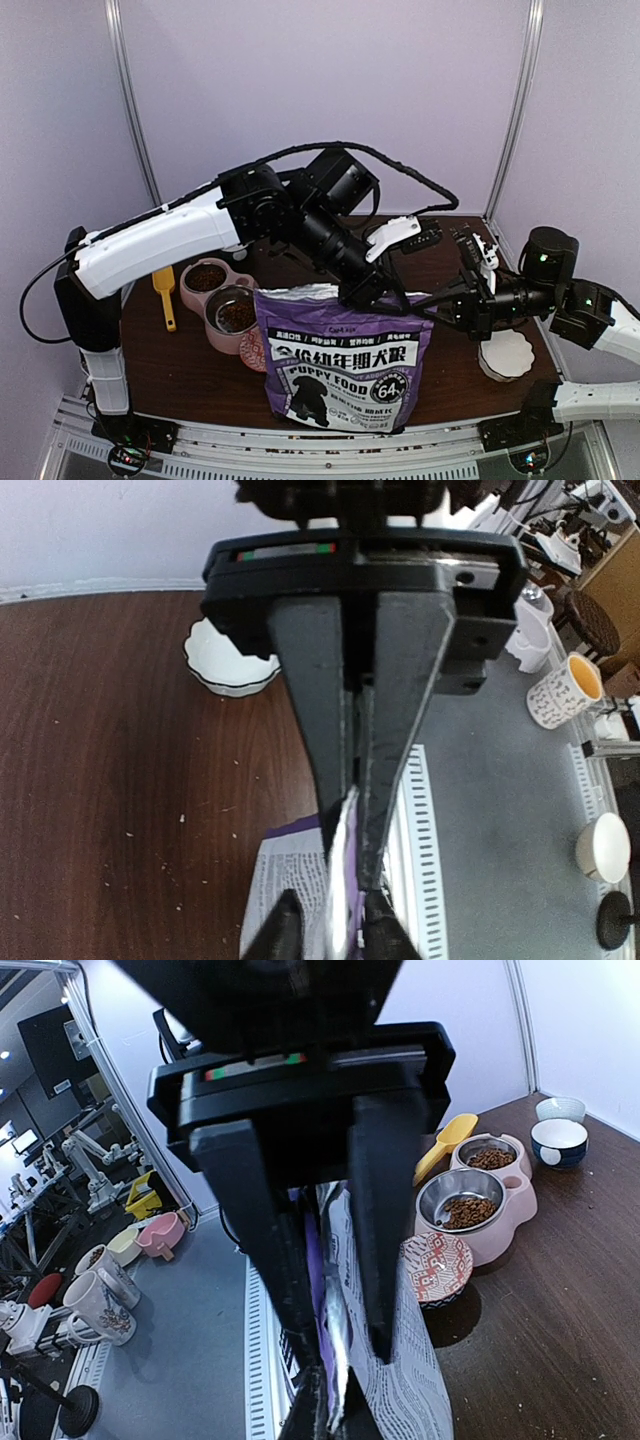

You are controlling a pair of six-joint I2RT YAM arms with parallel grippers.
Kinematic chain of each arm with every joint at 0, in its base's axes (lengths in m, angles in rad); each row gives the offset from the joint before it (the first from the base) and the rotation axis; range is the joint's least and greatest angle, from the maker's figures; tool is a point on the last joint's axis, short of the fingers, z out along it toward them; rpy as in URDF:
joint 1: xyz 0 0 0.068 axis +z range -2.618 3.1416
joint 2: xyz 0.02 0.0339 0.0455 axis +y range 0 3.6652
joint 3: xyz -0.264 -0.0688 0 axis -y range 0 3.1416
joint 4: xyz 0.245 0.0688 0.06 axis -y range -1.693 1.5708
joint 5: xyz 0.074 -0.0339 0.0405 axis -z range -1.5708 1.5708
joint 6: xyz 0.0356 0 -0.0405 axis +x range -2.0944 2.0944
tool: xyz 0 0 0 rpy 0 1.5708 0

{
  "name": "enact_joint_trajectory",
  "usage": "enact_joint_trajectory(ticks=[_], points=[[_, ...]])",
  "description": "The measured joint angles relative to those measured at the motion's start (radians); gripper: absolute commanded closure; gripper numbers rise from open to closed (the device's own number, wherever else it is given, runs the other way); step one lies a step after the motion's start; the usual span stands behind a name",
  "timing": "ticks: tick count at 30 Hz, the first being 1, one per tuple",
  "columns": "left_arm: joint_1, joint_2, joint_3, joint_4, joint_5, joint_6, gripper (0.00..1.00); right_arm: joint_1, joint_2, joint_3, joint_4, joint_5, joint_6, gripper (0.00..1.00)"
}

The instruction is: Serve the pet food

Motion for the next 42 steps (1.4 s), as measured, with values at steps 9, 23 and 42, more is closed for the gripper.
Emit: enact_joint_trajectory(ticks=[9, 23, 42], points=[[-0.002, 0.0, 0.005, -0.011, 0.008, 0.015, 0.83, -0.004, 0.002, 0.0, 0.001, -0.003, 0.0, 1.0], [-0.009, -0.003, 0.032, -0.093, -0.064, 0.073, 1.0, -0.005, 0.003, 0.0, 0.002, -0.003, 0.0, 1.0], [0.008, -0.087, -0.052, -0.116, -0.161, 0.099, 0.85, -0.003, 0.0, 0.0, 0.0, 0.009, -0.001, 1.0]])
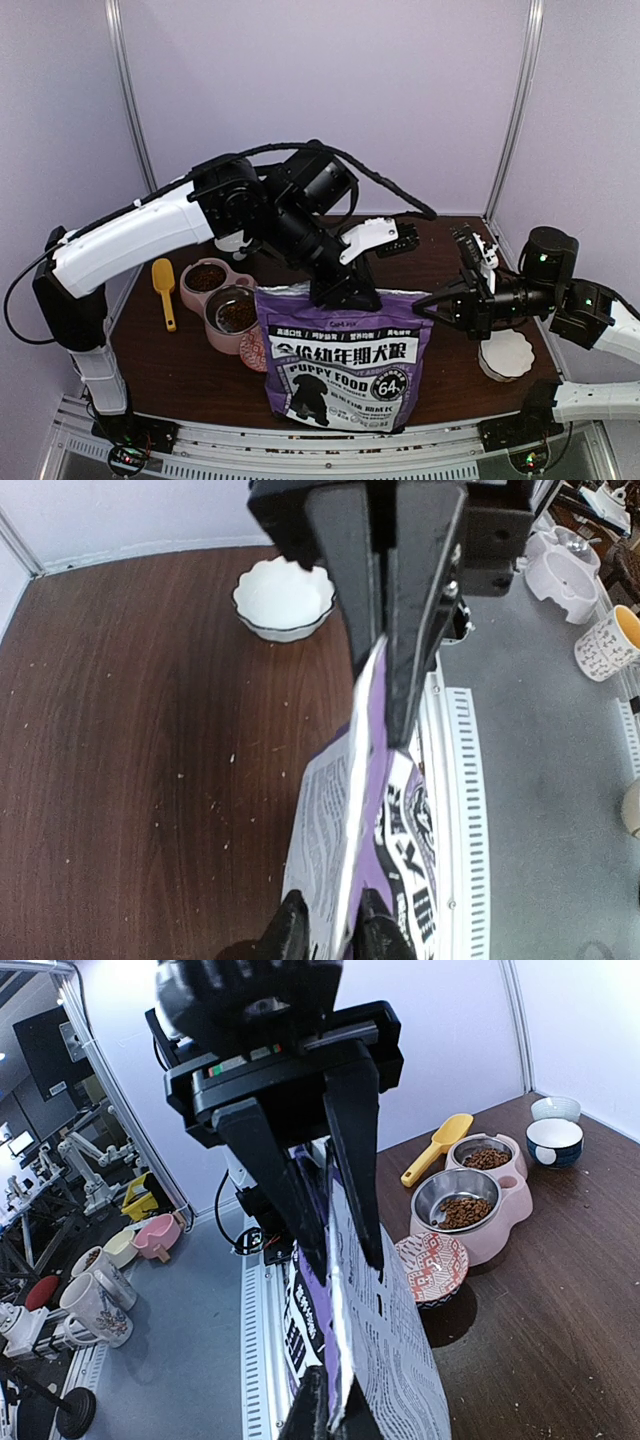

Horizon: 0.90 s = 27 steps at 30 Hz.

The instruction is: Serve the pet food

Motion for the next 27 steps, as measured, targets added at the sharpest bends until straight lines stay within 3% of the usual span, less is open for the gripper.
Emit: enact_joint_trajectory(ticks=[1, 6, 8, 10, 11, 13, 16, 17, 19, 20, 21, 23, 27], points=[[0.005, -0.007, -0.006, -0.007, -0.006, 0.0, 0.98, 0.0, 0.0, 0.0, 0.0, 0.001, 0.0, 1.0], [0.012, -0.054, -0.055, -0.002, -0.008, 0.007, 1.0, -0.001, 0.0, 0.0, 0.0, 0.014, -0.001, 1.0], [0.011, -0.062, -0.069, 0.008, -0.008, 0.007, 0.8, 0.0, 0.0, 0.0, 0.0, 0.016, -0.001, 1.0], [0.011, -0.069, -0.082, 0.013, -0.021, 0.01, 0.76, 0.0, -0.001, 0.0, -0.002, 0.016, 0.0, 1.0], [0.015, -0.077, -0.09, 0.001, -0.033, 0.012, 0.8, 0.0, -0.003, 0.0, -0.005, 0.016, 0.0, 1.0], [0.028, -0.094, -0.107, -0.016, -0.052, 0.011, 1.0, 0.0, -0.005, 0.0, -0.008, 0.018, 0.0, 1.0], [0.031, -0.115, -0.124, -0.02, -0.054, 0.015, 1.0, -0.001, -0.005, 0.0, -0.008, 0.03, -0.001, 1.0], [0.029, -0.12, -0.131, -0.016, -0.054, 0.016, 0.98, -0.001, -0.005, 0.0, -0.008, 0.03, -0.001, 1.0], [0.029, -0.126, -0.143, -0.006, -0.055, 0.018, 0.77, -0.001, -0.005, 0.0, -0.008, 0.032, -0.002, 1.0], [0.029, -0.128, -0.149, 0.0, -0.058, 0.024, 0.74, -0.001, -0.005, 0.0, -0.008, 0.034, -0.002, 1.0], [0.03, -0.133, -0.153, -0.007, -0.074, 0.021, 0.76, -0.001, -0.006, 0.0, -0.011, 0.033, -0.002, 1.0], [0.043, -0.149, -0.172, -0.024, -0.1, 0.021, 1.0, -0.001, -0.011, 0.0, -0.019, 0.034, -0.003, 1.0], [0.052, -0.176, -0.194, -0.027, -0.105, 0.026, 1.0, -0.002, -0.011, 0.001, -0.018, 0.045, -0.003, 1.0]])
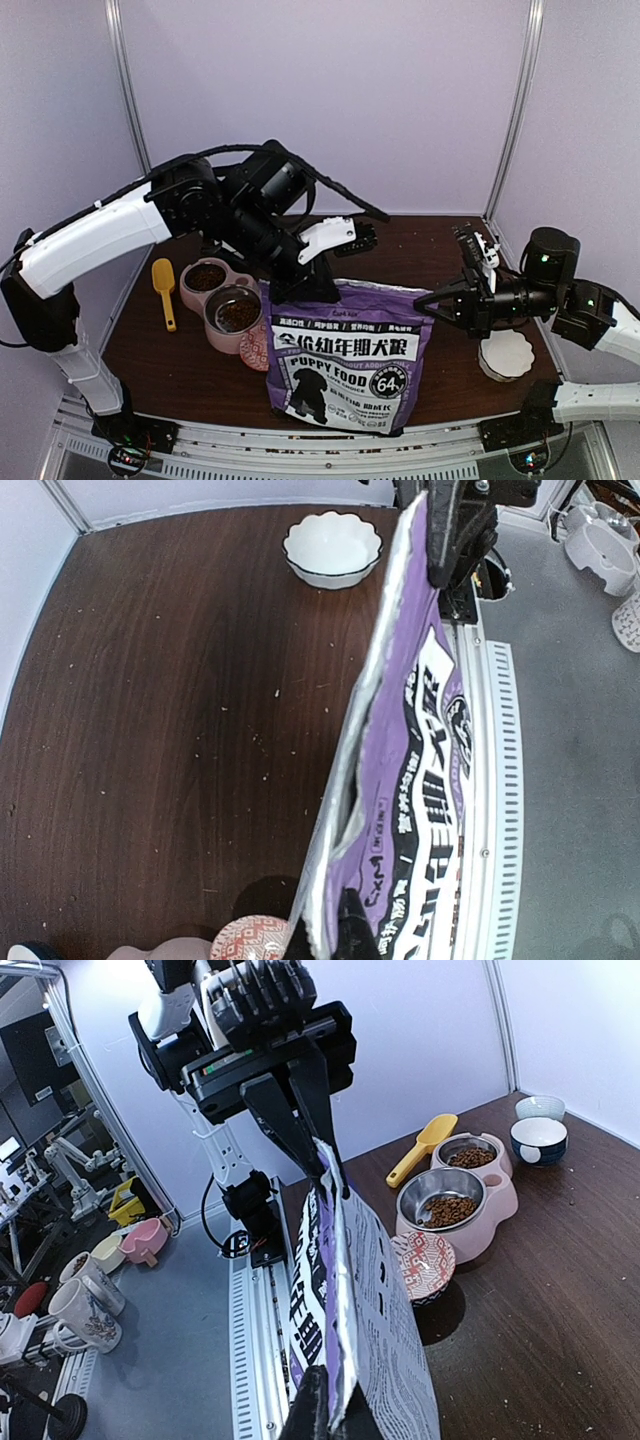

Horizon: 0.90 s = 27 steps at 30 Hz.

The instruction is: Serve the pet food

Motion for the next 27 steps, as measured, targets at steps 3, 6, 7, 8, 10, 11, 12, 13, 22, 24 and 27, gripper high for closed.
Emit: enact_joint_trajectory(ticks=[3, 6, 7, 8, 10, 11, 12, 13, 22, 24, 27], points=[[0.0, -0.008, -0.014, 0.011, 0.0, 0.005, 0.75, 0.0, 0.0, 0.0, 0.0, 0.003, 0.0, 1.0], [0.01, -0.018, -0.025, -0.002, -0.036, 0.007, 0.79, 0.0, -0.008, 0.0, -0.012, 0.004, 0.0, 1.0], [0.019, -0.027, -0.034, -0.006, -0.047, 0.007, 0.94, 0.0, -0.01, 0.0, -0.015, 0.006, 0.0, 1.0], [0.025, -0.034, -0.038, -0.009, -0.053, 0.007, 1.0, 0.0, -0.011, 0.0, -0.016, 0.007, 0.0, 1.0], [0.033, -0.049, -0.047, -0.014, -0.054, 0.006, 1.0, 0.0, -0.013, 0.0, -0.019, 0.013, 0.0, 1.0], [0.033, -0.053, -0.051, -0.014, -0.053, 0.011, 1.0, -0.001, -0.013, 0.0, -0.018, 0.014, 0.0, 1.0], [0.032, -0.056, -0.055, -0.013, -0.051, 0.013, 1.0, 0.0, -0.014, 0.0, -0.019, 0.014, 0.0, 1.0], [0.031, -0.058, -0.058, -0.01, -0.048, 0.015, 0.91, 0.0, -0.015, 0.0, -0.02, 0.014, 0.0, 1.0], [0.07, -0.106, -0.1, -0.027, -0.085, 0.013, 1.0, -0.001, -0.026, 0.001, -0.035, 0.016, 0.0, 1.0], [0.069, -0.115, -0.108, -0.027, -0.08, 0.022, 1.0, -0.001, -0.026, 0.001, -0.035, 0.018, 0.0, 1.0], [0.069, -0.122, -0.118, -0.019, -0.075, 0.024, 0.76, -0.001, -0.026, 0.002, -0.035, 0.018, 0.0, 1.0]])
